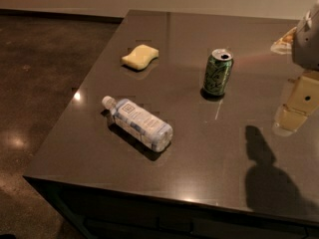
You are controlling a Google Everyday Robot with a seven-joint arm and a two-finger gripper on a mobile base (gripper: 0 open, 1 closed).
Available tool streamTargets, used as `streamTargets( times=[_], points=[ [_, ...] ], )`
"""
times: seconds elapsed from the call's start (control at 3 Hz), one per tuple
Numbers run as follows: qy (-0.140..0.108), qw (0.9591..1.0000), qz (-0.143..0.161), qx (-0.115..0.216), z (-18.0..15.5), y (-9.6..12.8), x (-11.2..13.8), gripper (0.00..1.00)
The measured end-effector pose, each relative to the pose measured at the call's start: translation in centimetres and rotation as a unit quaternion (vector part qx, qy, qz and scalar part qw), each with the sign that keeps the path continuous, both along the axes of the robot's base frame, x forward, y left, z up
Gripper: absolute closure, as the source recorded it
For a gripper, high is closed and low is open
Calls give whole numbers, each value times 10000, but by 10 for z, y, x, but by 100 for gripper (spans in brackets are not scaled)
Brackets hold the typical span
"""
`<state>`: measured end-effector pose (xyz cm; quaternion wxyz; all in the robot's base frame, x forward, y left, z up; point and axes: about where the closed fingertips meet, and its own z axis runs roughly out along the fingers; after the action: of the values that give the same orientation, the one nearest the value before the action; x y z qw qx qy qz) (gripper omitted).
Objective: Knock green can over
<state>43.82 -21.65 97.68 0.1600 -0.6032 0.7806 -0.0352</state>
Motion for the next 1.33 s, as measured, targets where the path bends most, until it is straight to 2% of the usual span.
streamTargets(
  times=[0.33,0.67,1.0,1.33],
  points=[
    [-1,10000,-1,1,0,0,0,0],
    [-84,9995,-215,238,-4,8,19,0],
    [-245,9962,-626,546,-12,17,59,0],
    [-420,9881,-1096,998,-20,22,101,0]
  ],
)
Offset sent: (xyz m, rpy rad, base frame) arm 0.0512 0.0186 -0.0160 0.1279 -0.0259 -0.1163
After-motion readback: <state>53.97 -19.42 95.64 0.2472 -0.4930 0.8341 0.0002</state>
